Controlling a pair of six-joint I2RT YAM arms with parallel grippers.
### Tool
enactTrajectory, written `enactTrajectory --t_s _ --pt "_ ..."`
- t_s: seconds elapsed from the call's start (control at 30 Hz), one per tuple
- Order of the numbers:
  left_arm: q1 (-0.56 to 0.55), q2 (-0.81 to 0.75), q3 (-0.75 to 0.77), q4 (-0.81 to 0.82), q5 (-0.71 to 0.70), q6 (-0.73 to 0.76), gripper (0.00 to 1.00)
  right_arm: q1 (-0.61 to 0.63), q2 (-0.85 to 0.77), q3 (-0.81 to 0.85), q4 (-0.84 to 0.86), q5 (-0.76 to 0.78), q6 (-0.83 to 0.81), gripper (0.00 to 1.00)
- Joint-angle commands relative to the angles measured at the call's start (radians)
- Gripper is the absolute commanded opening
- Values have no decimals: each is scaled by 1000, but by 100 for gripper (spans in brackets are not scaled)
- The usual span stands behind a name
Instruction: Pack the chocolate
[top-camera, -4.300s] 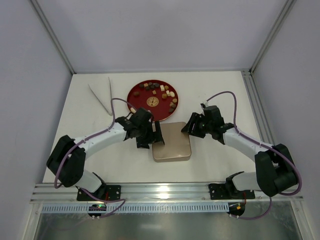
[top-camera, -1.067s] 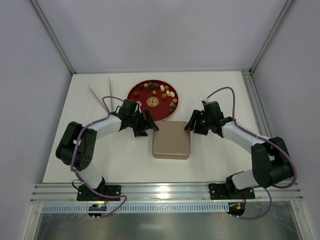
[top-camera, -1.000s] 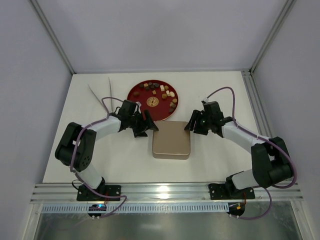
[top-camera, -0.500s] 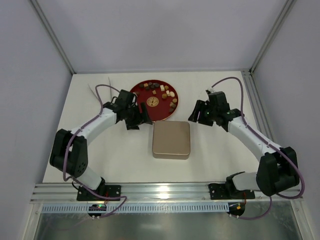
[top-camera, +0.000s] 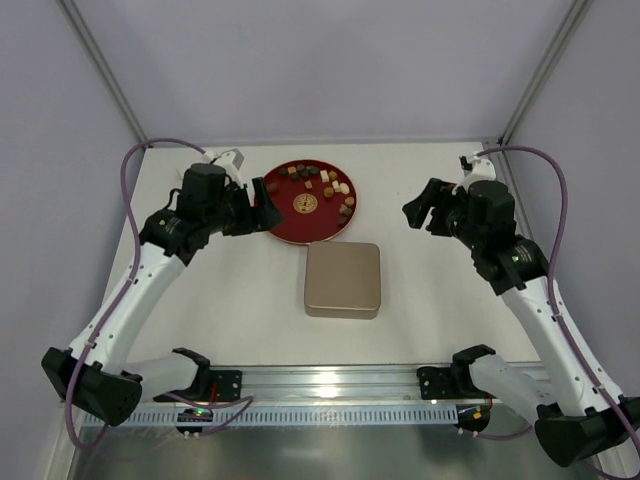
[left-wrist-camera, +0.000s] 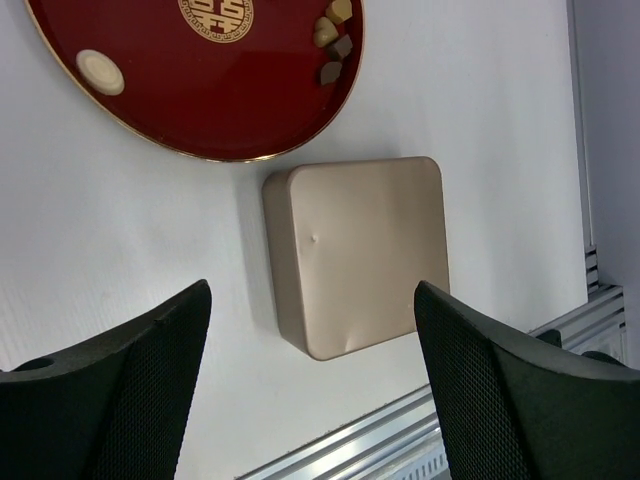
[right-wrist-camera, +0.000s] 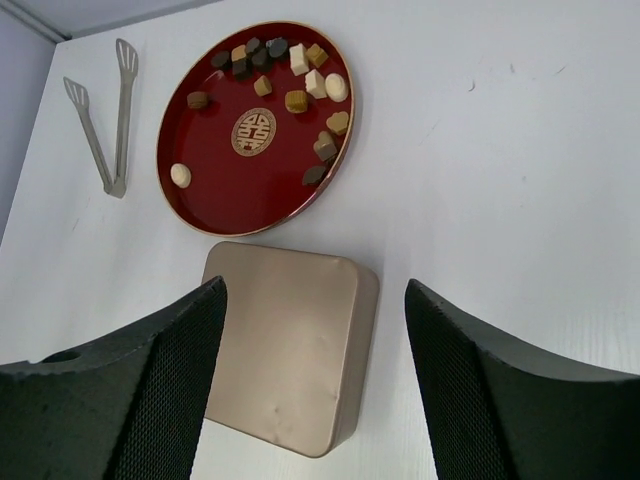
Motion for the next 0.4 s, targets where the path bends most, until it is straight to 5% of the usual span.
enactTrajectory --t_s 0.0,0.37 --pt "5 -48 -25 -53 -41 47 81 -3 -54 -13 -59 86 -36 73" --pt "6 -102 -50 -70 -55 61 81 -3 -126 -76 -47 143 -51 75"
